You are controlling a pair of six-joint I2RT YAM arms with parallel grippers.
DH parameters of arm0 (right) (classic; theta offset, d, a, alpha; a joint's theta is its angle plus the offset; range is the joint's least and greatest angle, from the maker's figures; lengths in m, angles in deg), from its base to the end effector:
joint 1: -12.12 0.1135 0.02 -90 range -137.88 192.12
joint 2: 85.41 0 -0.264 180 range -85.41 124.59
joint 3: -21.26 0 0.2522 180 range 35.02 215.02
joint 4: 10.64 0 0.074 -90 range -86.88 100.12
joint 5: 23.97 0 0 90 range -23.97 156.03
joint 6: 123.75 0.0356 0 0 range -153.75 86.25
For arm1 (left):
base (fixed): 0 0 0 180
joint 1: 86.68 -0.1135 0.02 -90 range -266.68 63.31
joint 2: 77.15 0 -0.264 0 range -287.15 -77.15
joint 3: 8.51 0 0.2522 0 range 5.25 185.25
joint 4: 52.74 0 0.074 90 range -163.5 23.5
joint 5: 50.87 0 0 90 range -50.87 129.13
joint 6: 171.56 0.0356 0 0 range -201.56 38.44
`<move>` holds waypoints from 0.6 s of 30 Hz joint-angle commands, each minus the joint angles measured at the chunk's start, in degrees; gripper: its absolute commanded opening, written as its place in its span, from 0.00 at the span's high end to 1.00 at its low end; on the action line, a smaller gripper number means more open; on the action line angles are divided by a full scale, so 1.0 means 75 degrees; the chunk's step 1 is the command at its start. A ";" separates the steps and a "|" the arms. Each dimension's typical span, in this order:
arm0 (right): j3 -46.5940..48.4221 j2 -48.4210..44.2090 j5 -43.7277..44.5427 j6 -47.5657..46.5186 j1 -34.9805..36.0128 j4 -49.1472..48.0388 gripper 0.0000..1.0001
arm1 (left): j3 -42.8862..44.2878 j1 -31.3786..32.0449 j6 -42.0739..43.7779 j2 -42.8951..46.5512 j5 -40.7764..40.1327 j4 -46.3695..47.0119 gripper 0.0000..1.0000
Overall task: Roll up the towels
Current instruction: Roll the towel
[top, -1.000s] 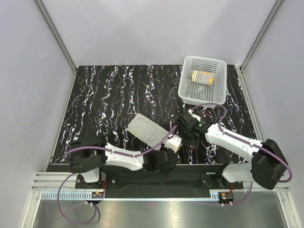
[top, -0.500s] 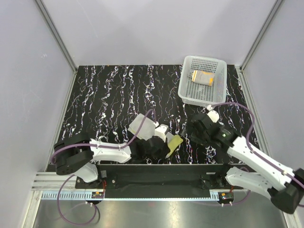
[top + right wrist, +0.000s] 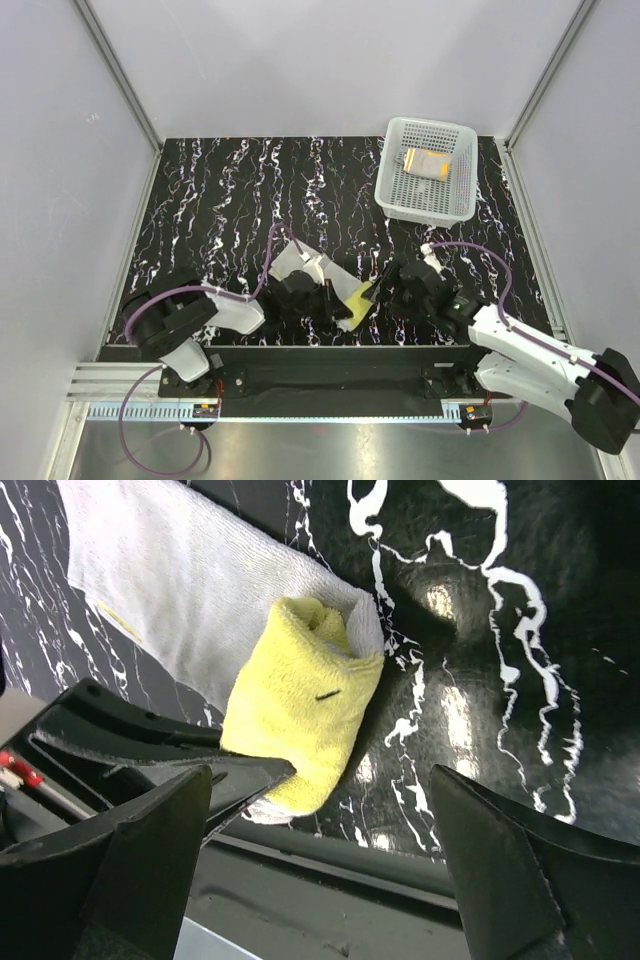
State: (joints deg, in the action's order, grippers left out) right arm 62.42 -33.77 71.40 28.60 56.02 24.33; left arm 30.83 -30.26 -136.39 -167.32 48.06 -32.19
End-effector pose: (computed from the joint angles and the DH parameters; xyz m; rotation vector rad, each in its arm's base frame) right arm 0.1327 0.1231 0.1966 0.4484 2.4613 0.7493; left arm 0.1471 -0.2316 0.1269 0.1400 2.3839 -1.2355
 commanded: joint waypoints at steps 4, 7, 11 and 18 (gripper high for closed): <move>-0.0383 0.0497 -0.0422 0.0183 0.0041 -0.2148 0.06 | -0.0235 -0.0550 -0.0915 -0.0551 0.1188 0.1520 1.00; -0.0547 0.0789 -0.0399 0.0230 0.0041 -0.2651 0.08 | -0.0270 -0.0808 -0.1277 -0.0715 0.1469 0.1717 1.00; -0.0770 0.1259 -0.0411 0.0312 0.0041 -0.3366 0.10 | -0.0423 -0.1089 -0.1864 -0.1276 0.2241 0.2748 1.00; -0.0829 0.2055 -0.0376 0.0418 0.0041 -0.4081 0.19 | -0.0633 -0.1230 -0.2428 -0.1899 0.2536 0.4038 1.00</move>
State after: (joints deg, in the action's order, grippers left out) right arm 56.34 -19.76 68.34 30.96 56.00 -0.06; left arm 27.01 -39.31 -152.41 -180.39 64.56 -9.42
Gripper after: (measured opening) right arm 0.825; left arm 0.101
